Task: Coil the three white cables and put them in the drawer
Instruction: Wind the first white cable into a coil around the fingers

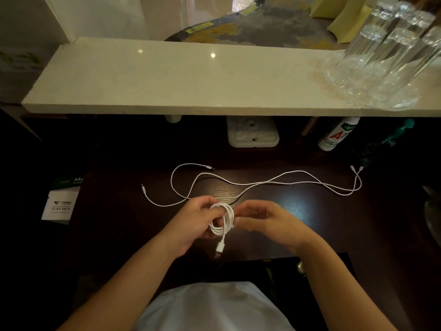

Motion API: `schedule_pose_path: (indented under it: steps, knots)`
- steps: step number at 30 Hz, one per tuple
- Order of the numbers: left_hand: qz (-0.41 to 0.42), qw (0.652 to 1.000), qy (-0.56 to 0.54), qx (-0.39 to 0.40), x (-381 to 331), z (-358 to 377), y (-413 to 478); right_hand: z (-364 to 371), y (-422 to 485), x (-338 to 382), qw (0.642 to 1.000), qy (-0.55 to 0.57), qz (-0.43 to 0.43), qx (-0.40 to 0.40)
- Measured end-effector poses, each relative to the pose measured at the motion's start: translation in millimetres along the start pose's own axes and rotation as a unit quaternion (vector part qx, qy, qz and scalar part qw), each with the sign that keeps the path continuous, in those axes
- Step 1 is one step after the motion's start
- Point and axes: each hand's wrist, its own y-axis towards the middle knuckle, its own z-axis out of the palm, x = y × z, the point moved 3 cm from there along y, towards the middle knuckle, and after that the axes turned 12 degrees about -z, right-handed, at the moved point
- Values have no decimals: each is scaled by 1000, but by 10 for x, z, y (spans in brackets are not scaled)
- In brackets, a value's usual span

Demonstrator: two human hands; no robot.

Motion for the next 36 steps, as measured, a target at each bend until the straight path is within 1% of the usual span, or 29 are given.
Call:
schedule_pose_path:
  steps: [2, 6, 10, 15, 20, 21, 24, 26, 28, 30, 32, 33, 36]
  knots:
    - [-8, 1000, -13, 11, 22, 30, -7, 28, 24, 50, 1000, 26, -12, -9]
    - [-39, 995, -74, 54, 36, 76, -14, 103, 75, 19, 999, 48, -17, -10]
    - [-64, 989, -102, 81, 51, 24, -8, 148, 89, 3, 995, 93, -21, -27]
    - [-64, 989, -99, 84, 75, -40, 20, 161, 85, -64, 990, 136, -2, -39]
    - [-70, 982, -151, 89, 121, -45, 48, 171, 57, -105, 976, 208, 24, -52]
    - [-67, 978, -173, 95, 127, -34, 52, 179, 55, -113, 976, 210, 27, -55]
    - [-64, 967, -224, 106, 154, 6, 57, 205, 59, -147, 983, 167, 31, -62]
    - [-53, 973, -203, 95, 169, 14, 58, 227, 54, -148, 985, 157, 40, -62]
    - [-33, 986, -144, 71, 168, -1, 46, 231, 38, -139, 983, 172, 51, -35]
    - [-13, 995, -91, 44, 159, -21, 30, 199, 18, -135, 973, 216, 84, -5]
    - [1, 998, -51, 24, 144, -25, 14, 155, 2, -142, 956, 264, 126, -2]
    - [6, 999, -30, 18, 133, -18, 6, 145, -3, -136, 955, 265, 133, 2]
    - [23, 999, 20, 21, 102, 5, -24, 172, 7, -119, 979, 183, 89, 21]
